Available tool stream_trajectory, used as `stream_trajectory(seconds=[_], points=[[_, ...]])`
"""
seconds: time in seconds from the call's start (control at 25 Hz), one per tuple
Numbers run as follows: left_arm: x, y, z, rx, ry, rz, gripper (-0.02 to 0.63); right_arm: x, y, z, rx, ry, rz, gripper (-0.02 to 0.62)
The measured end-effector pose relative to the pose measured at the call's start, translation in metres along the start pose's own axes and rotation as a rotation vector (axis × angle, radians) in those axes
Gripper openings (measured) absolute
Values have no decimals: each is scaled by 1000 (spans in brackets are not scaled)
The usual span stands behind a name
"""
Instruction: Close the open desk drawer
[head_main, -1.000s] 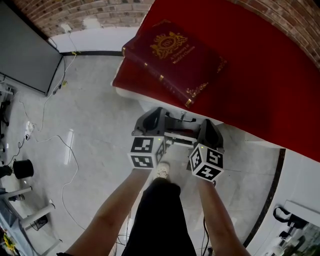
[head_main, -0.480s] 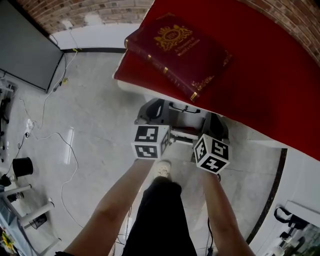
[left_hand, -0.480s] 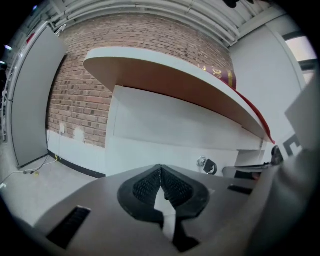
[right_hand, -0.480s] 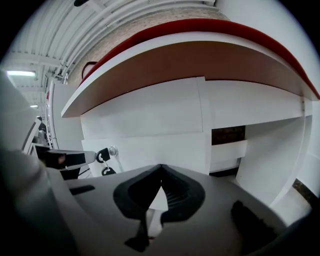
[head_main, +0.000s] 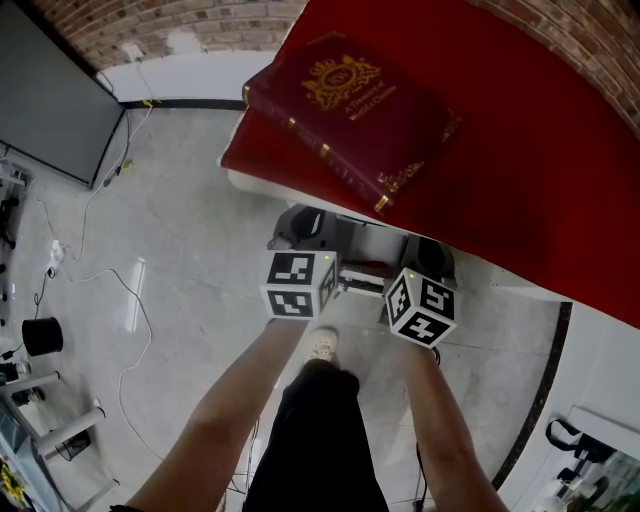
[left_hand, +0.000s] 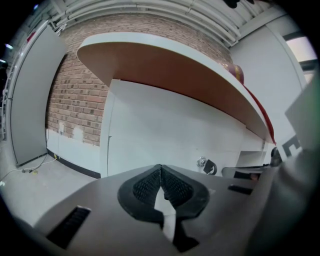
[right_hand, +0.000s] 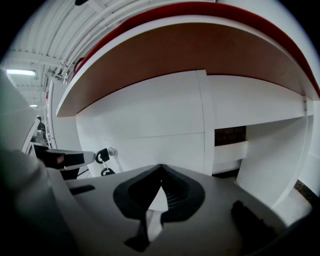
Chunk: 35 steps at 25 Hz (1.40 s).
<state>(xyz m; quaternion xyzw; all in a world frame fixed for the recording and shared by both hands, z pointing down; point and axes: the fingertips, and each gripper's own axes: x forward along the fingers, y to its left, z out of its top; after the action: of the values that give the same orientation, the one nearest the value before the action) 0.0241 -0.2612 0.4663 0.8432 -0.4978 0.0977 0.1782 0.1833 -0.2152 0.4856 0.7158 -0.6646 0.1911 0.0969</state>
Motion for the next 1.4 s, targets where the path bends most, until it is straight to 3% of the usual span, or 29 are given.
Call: stream_trajectory(seconds=[0.32, 0.52, 0.76, 0.88, 1.12, 1.4], points=[[5, 2, 4, 31, -29, 4, 9, 3, 1, 2, -27, -25, 14, 6], [4, 3, 3, 21, -44, 10, 9, 3, 2, 0, 10, -38, 10, 6], [-4, -4, -2, 40, -41, -26, 9, 1, 5, 1, -7, -25, 9, 6], [-16, -15, -3, 38, -38, -55, 9, -12, 6, 5, 0, -33, 9, 6], [-51, -38, 5, 26, -20, -75, 9, -50, 14, 6, 111, -20, 7, 6], [-101, -67, 31, 32, -57, -118, 9, -103, 25, 35, 121, -80, 5, 7]])
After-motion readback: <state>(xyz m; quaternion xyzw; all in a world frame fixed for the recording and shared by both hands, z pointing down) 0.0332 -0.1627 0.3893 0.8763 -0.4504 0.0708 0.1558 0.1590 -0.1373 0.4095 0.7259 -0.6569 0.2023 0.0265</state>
